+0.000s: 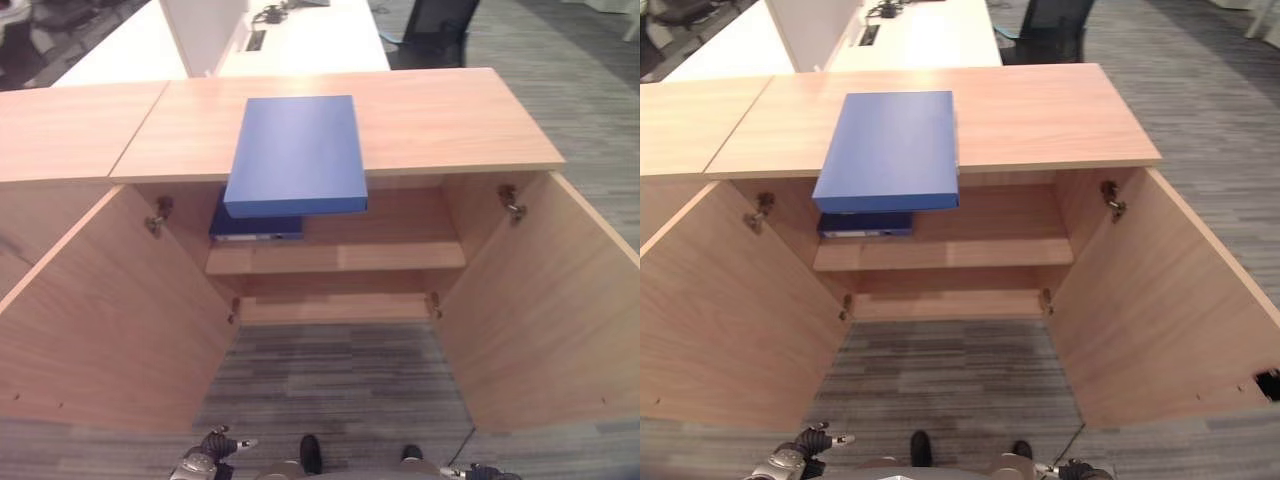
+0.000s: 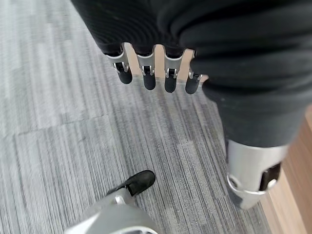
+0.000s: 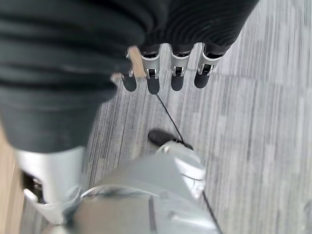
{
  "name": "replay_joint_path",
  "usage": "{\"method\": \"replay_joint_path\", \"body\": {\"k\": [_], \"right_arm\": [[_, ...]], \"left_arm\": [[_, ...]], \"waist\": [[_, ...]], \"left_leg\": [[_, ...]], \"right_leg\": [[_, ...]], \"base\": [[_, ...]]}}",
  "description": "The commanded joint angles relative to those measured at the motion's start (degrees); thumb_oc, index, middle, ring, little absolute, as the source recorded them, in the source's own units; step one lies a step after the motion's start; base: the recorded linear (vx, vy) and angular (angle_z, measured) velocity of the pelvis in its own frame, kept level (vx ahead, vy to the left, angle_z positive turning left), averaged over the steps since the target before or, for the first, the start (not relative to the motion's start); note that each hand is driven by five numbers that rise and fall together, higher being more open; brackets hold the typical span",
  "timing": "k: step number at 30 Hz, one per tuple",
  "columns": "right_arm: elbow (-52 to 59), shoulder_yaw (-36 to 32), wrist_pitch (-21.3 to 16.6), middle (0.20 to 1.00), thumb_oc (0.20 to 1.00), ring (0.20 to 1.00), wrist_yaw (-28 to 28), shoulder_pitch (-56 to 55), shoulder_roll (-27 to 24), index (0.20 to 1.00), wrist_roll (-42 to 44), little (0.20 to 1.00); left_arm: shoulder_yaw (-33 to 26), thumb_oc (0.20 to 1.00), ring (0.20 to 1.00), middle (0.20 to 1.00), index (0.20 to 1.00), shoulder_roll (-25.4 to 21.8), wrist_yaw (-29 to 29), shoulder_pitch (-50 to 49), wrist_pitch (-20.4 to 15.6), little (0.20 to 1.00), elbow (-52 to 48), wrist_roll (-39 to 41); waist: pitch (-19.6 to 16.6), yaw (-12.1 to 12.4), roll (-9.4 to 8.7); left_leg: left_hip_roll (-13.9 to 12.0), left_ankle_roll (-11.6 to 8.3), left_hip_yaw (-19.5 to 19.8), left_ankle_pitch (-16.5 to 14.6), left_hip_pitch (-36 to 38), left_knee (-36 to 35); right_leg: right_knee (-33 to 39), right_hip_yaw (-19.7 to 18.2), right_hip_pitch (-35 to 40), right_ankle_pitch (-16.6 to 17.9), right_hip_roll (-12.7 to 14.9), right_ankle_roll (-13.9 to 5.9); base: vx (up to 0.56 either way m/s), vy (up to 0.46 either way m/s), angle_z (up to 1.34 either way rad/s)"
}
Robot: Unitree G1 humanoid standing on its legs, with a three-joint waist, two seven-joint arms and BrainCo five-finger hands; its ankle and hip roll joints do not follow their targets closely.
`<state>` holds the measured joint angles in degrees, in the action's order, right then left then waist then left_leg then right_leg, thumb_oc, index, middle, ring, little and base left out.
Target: Put the empty folder in the office cabinet
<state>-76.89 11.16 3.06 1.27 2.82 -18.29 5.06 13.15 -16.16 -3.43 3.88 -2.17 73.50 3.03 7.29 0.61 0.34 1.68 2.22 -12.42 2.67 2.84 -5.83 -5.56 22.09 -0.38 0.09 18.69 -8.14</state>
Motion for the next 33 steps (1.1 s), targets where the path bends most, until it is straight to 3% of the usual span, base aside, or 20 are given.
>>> {"method": "replay_joint_path", "body": {"k": [1, 4, 5, 8, 13, 14, 17, 20, 24, 26, 29, 33], "right_arm": [[-1.2, 2.8, -0.9, 1.0, 1.0, 1.0, 0.9, 1.6, 1.1, 1.0, 0.4, 1.0], [-2.0, 2.0, -0.9, 1.0, 1.0, 1.0, 0.9, 0.9, 1.3, 1.0, 1.7, 1.0], [-3.3, 1.0, -1.0, 1.0, 1.0, 1.0, 1.0, 0.3, 1.7, 1.0, 4.1, 1.0], [-3.3, 0.3, -1.0, 1.0, 1.0, 1.0, 1.0, 0.3, 1.9, 1.0, 5.2, 1.0], [-3.5, -1.4, -1.0, 1.0, 1.0, 1.0, 2.4, -0.2, 2.1, 1.0, 8.1, 1.0], [-3.9, -2.2, -0.7, 1.0, 1.0, 1.0, 2.7, -0.2, 2.1, 1.0, 9.4, 1.0], [-4.0, -2.7, -0.8, 1.0, 1.0, 1.0, 2.6, -0.5, 2.3, 1.0, 10.2, 1.0], [-3.8, -3.6, -1.0, 1.0, 1.0, 1.0, 2.2, -1.1, 2.7, 1.0, 11.3, 1.0], [-1.9, -4.6, -0.7, 1.0, 1.0, 1.0, 1.9, -2.4, 2.2, 1.0, 10.2, 1.0], [-1.0, -5.8, 0.0, 1.0, 1.0, 1.0, 2.6, -3.5, 1.7, 1.0, 9.1, 1.0], [-0.3, -6.4, 0.5, 1.0, 1.0, 1.0, 2.9, -4.4, 1.7, 1.0, 8.7, 1.0], [-0.1, -7.2, 1.5, 1.0, 1.0, 1.0, 3.0, -4.0, 1.1, 1.0, 8.2, 1.0]], "left_arm": [[-2.0, 1.0, 1.0, 1.0, 1.0, 0.7, 0.1, 1.3, -0.3, 1.0, 0.9, -0.2], [-1.6, 1.0, 1.0, 1.0, 1.0, 1.1, 0.4, 1.2, -0.5, 1.0, 0.8, -0.6], [-0.9, 1.0, 1.0, 1.0, 1.0, 2.0, 1.0, 1.5, -0.6, 1.0, 0.7, 0.0], [-0.9, 1.0, 1.0, 1.0, 1.0, 2.5, 1.5, 1.5, -0.7, 1.0, 0.5, 1.1], [-3.7, 1.0, 1.0, 1.0, 1.0, 4.1, 6.2, 1.0, -0.1, 1.0, 0.2, 11.8], [-4.6, 1.0, 1.0, 1.0, 1.0, 4.6, 6.3, 1.0, -0.4, 1.0, -1.5, 16.0], [-5.2, 1.0, 1.0, 1.0, 1.0, 4.7, 5.6, 0.6, -0.8, 1.0, -4.2, 18.6], [-6.0, 1.0, 1.0, 1.0, 1.0, 4.1, 3.3, -1.0, -1.9, 1.0, -12.2, 21.8], [-8.0, 1.0, 1.0, 1.0, 1.0, 1.4, 1.9, -8.0, -1.3, 1.0, -36.1, 25.9], [-11.5, 1.0, 1.0, 1.0, 1.0, -2.3, 2.0, -13.3, -0.5, 1.0, -48.9, 24.2], [-15.5, 1.0, 1.0, 1.0, 1.0, -3.0, 1.2, -17.0, -0.2, 1.0, -56.8, 21.7], [-21.3, 1.0, 1.0, 1.0, 1.0, -3.9, -0.1, -19.1, -0.4, 1.0, -66.2, 24.3]], "waist": [[-0.3, 0.5, -0.03], [-0.9, 0.1, -0.22], [-1.2, -1.0, -0.61], [-1.6, -1.1, -0.82], [-3.0, -1.5, -1.13], [-3.7, -1.3, -1.26], [-4.0, -1.1, -1.26], [-4.3, -0.7, -1.44], [-4.2, 0.0, -1.12], [-4.1, 0.6, -0.74], [-4.1, 1.0, -0.87], [-4.2, 2.1, -0.98]], "left_leg": [[0.0, -0.62, 4.5, -3.2, -0.9, 0.8], [0.7, -0.56, 4.0, -3.9, -0.2, 0.8], [0.9, -0.52, 4.5, -4.2, 0.4, 0.8], [0.7, -0.66, 4.2, -4.2, 0.3, 0.8], [0.0, -1.2, 4.3, -4.2, 0.5, 0.8], [-0.4, -1.53, 4.6, -4.3, 0.8, 0.8], [-0.5, -1.77, 5.0, -4.4, 1.2, 0.8], [-0.7, -1.99, 5.8, -4.4, 1.3, 0.8], [-1.0, -2.23, 6.5, -4.1, 0.9, 0.8], [-1.2, -2.29, 7.0, -3.9, 0.7, 0.8], [-1.2, -2.31, 7.5, -3.9, 0.7, 0.8], [-1.3, -2.46, 8.1, -4.0, 0.7, 0.8]], "right_leg": [[-2.8, -4.9, -1.6, 3.3, -3.0, -0.2], [-1.3, -5.9, -0.2, 2.4, -4.4, -0.27], [0.0, -11.4, -0.5, 2.0, -7.9, 0.07], [1.7, -11.2, -0.1, 2.3, -8.4, 0.13], [6.6, -11.2, 1.9, 3.3, -9.7, -0.12], [8.2, -10.7, 3.1, 3.6, -9.9, -0.23], [9.1, -10.4, 4.1, 3.6, -10.1, -0.27], [9.7, -10.0, 5.1, 3.4, -10.3, -0.25], [10.1, -9.2, 5.6, 3.3, -10.4, -0.23], [10.3, -8.5, 5.7, 3.1, -10.7, -0.18], [10.5, -8.2, 6.1, 3.0, -10.8, -0.08], [10.6, -7.5, 6.6, 2.5, -11.0, 0.06]], "base": [[0.03, 0.118, -0.35], [0.06, 0.03, -0.1], [0.09, -0.016, -0.1], [0.04, -0.055, 0.02], [0.06, -0.08, -0.03], [0.07, -0.082, 0.02], [0.05, -0.064, 0.09], [0.04, -0.063, 0.11], [0.0, -0.044, 0.13], [0.01, -0.037, 0.18], [0.01, -0.036, 0.14], [0.02, -0.04, 0.13]]}}
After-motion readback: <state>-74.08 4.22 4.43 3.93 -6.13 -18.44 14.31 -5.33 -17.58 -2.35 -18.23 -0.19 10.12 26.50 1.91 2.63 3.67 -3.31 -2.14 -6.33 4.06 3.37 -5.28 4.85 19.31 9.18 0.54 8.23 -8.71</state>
